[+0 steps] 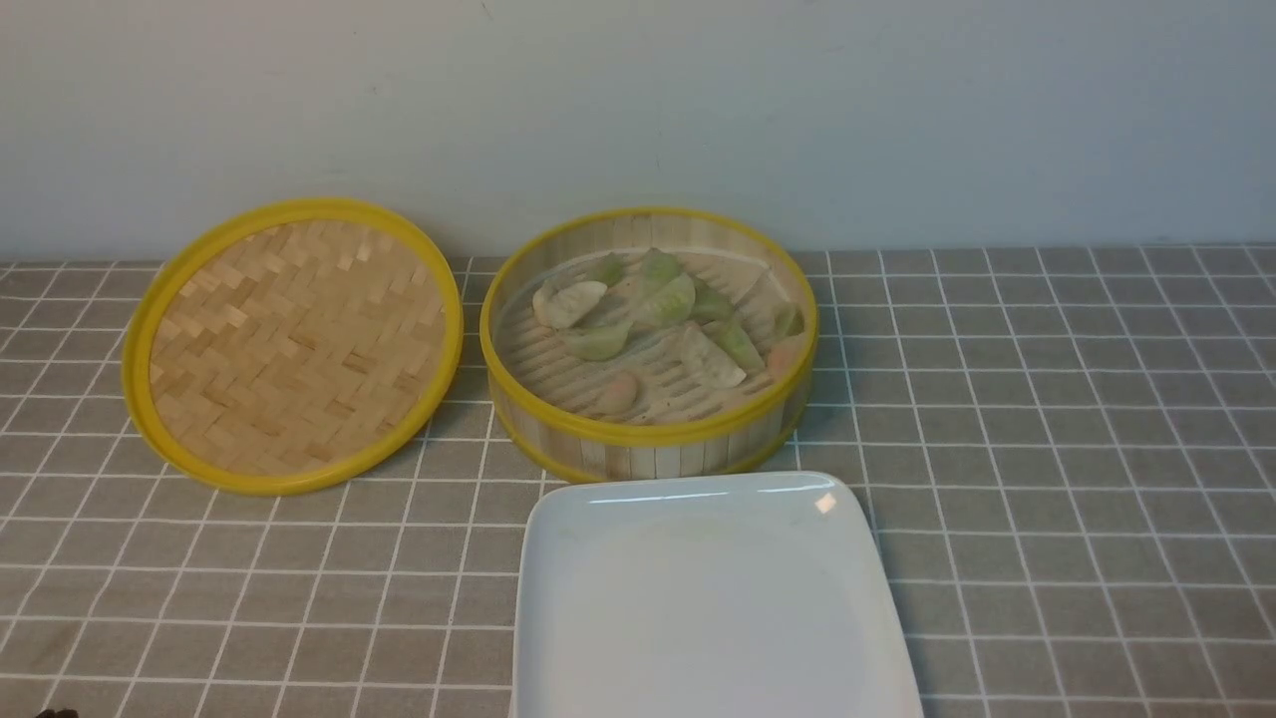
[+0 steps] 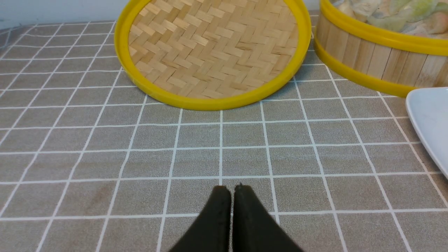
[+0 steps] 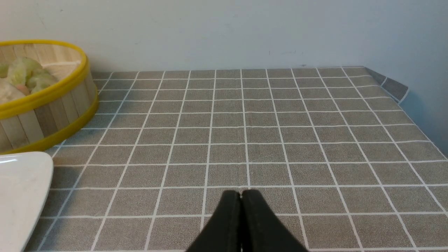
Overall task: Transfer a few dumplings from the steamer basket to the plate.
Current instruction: Use the left arm to grab a dumpling from the steamer
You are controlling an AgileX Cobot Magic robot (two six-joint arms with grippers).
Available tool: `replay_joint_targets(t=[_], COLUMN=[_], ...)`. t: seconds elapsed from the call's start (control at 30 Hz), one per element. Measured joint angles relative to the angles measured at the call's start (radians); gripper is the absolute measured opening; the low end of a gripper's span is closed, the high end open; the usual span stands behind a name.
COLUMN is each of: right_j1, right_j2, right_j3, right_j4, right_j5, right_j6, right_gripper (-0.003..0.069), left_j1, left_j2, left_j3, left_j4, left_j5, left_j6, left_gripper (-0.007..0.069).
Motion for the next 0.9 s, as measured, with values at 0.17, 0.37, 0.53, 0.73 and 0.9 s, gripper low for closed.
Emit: replay_joint_targets(t=[0.17,0.37,0.53,0.73,0.9], right_j1=[0.000,0.000,0.000,0.000,0.000], right_j2=[0.000,0.000,0.000,0.000,0.000], right_j3=[0.000,0.000,0.000,0.000,0.000], right_j4=[0.000,0.000,0.000,0.000,0.000], right_j5=[0.000,0.000,0.000,0.000,0.000], right_j6=[0.000,0.000,0.000,0.000,0.000], right_gripper=[-0.0013,-0.0013,-0.0013,-0.0013,-0.0013], left_j1=[0.000,0.000,0.000,0.000,0.000], left_j2=[0.000,0.000,0.000,0.000,0.000], left_j3=[0.000,0.000,0.001,0.004,0.004], left_j4=[0.000,0.000,0.001,-0.143,-0.363], left_j5=[0.000,0.000,-0.005,-0.114,-0.195], left_j6=[0.000,0.000,0.000,-0.084,-0.163], left_gripper=[-0.0005,-0.0005,-0.0005,-0.0005,-0.0005])
